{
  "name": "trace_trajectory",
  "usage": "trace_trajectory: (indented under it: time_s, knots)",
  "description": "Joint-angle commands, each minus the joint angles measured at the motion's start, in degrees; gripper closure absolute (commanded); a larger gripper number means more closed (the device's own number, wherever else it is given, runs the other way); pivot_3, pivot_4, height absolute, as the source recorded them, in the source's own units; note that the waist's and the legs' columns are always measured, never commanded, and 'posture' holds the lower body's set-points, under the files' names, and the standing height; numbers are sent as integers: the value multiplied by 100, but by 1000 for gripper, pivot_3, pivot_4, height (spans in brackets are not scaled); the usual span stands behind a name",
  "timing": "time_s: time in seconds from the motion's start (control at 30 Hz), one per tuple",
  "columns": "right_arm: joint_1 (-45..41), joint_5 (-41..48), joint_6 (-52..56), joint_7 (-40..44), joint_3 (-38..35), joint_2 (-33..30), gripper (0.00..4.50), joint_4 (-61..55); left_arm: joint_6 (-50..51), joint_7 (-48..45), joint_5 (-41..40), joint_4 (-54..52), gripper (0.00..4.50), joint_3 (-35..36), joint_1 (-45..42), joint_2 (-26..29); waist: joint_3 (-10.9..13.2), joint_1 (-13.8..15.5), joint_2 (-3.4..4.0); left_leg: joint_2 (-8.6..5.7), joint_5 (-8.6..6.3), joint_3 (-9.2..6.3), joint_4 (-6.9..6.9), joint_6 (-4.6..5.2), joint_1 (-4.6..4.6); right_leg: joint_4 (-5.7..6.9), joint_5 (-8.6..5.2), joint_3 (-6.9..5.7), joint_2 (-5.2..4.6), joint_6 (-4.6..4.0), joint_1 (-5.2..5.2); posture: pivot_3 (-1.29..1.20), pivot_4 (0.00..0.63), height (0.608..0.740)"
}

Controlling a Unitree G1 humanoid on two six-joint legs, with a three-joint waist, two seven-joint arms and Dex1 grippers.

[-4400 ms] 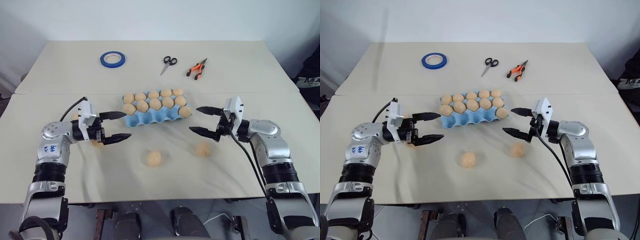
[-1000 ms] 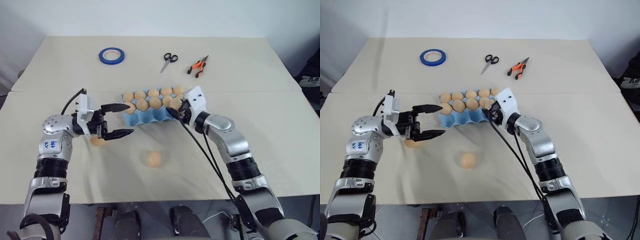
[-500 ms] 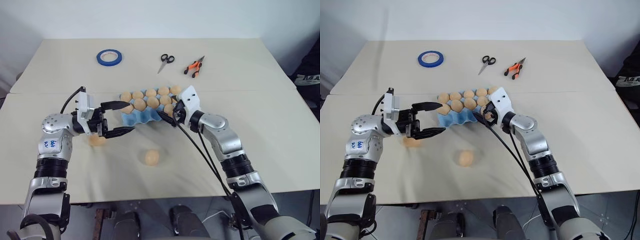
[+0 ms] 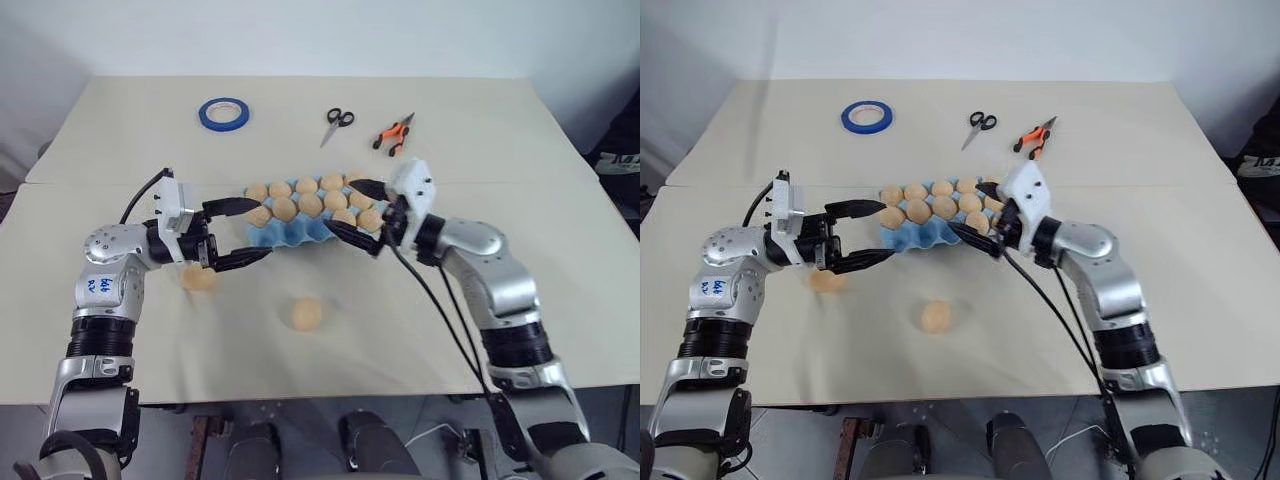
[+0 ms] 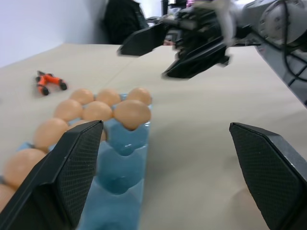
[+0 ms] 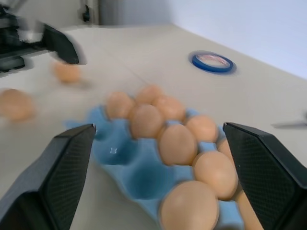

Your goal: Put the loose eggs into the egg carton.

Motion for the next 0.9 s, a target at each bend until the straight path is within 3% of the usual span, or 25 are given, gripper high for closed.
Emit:
trace_trajectory:
  time_s: [0.03, 0.23, 0.47, 0.53, 0.67, 0.8, 0.9]
  knots:
    - [427, 607, -380, 976, -434, -457, 42, -306, 170, 421, -38, -911, 0, 138, 281, 38, 0, 26, 0, 0, -1, 0, -1, 1, -1, -6, 0, 0, 0, 0, 2, 0, 150, 740]
    - [1053, 710, -1012, 2116, -601, -1193, 42, 64, 623, 1537, -88, -2562, 0, 77, 1129, -308, 0, 37, 0, -1, -11, 2, 4, 19, -2, -20, 3, 5, 0, 6, 11, 0, 150, 740]
    - [1224, 703, -1739, 3272, -618, -1657, 42, 743, 1318, 3046, 210, -4368, 0, -166, 2247, -802, 1, 38, -2, -1, -12, 2, 9, 28, 8, -23, 4, 12, 6, 5, 27, 0, 150, 740]
    - [1247, 673, -1909, 3499, -632, -1750, 42, 1045, 1340, 3487, 469, -4633, 0, -220, 2563, -932, 10, 44, -4, -1, -14, 2, 7, 32, 33, -33, 6, 15, 6, 4, 58, 0, 150, 740]
    - [1276, 632, -2164, 3756, -612, -1847, 42, 1409, 1251, 3971, 770, -4888, 0, -253, 3098, -1107, 15, 37, -5, -1, -17, 4, -94, 41, 192, -165, 37, 14, 10, 1, 232, 0, 150, 740]
    - [1172, 570, -2187, 3688, -569, -1817, 42, 1603, 1118, 3877, 1015, -5366, 0, -793, 4106, -1026, 15, 31, -4, 5, -21, 14, -107, 42, 190, -210, 52, 19, 12, 5, 244, 0, 150, 740]
    - [1071, 497, -2246, 3647, -528, -1769, 42, 1705, 784, 3968, 1460, -5262, 0, -1147, 4349, -1040, 17, 70, -2, 6, -21, 20, -115, 41, 180, -233, 53, 21, 10, 7, 237, 0, 150, 740]
